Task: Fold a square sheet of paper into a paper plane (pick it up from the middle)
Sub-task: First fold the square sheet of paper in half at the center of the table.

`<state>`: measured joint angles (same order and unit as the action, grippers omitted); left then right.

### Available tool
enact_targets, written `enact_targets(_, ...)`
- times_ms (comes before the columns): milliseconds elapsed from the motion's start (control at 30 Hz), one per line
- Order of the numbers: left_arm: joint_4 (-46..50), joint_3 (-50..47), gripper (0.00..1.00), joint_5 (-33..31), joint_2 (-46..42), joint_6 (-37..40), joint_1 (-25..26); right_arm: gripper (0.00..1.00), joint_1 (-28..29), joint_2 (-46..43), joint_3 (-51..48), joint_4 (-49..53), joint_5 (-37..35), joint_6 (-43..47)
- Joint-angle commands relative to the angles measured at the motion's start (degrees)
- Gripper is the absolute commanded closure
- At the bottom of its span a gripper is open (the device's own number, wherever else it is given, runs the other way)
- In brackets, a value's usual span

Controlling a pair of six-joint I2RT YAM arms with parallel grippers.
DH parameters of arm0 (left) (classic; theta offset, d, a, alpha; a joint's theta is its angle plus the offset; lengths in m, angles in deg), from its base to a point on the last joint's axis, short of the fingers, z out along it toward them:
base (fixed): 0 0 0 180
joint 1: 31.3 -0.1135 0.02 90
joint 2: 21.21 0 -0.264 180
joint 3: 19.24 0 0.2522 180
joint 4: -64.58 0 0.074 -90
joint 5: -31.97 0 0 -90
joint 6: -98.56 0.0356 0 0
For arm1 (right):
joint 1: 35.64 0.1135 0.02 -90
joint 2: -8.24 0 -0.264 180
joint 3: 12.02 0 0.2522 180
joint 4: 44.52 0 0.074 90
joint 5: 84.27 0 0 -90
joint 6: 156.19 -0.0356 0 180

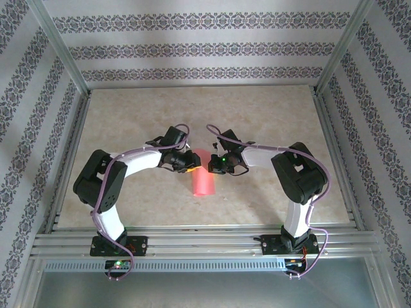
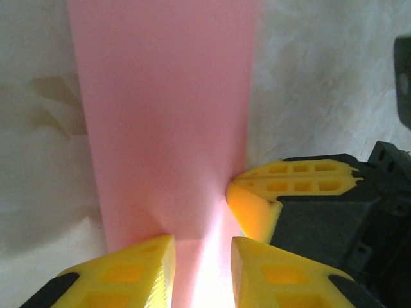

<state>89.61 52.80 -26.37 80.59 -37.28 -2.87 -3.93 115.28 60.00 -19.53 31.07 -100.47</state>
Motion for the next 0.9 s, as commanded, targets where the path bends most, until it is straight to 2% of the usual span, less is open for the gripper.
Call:
enact_targets(0, -0.51, 0.97, 0.72, 1.83, 1.52, -1.58, 0.58, 1.0, -0.41, 3.95, -1.49, 7.32, -4.41, 1.3)
enact_targets(133, 4.95, 1.09, 0.74, -2.36, 2.5, 0.71, 0.62, 1.0, -0.41, 4.47, -1.36, 8.3, -5.36, 0.55)
enact_targets(233, 10.94, 2.2, 0.76, -8.11, 2.67, 2.95, 0.5, 1.0, -0.41, 4.88, -1.26, 9.08, -5.95, 0.14)
enact_targets(367, 15.04, 3.75, 0.75, -12.22, -0.59, 4.85, 0.36, 1.0, -0.41, 4.85, -1.24, 9.34, -6.06, 0.14)
enact_targets(600, 9.71, 3.67, 0.72, -7.63, -8.1, 4.28, 0.99, 1.0, -0.4, 4.8, -1.1, 9.39, -5.99, 0.1)
enact_targets(867, 0.99, 2.5, 0.75, -1.37, -0.46, -0.31, 3.21, 1.0, -0.38, 5.72, -1.32, 9.51, -6.02, -0.08)
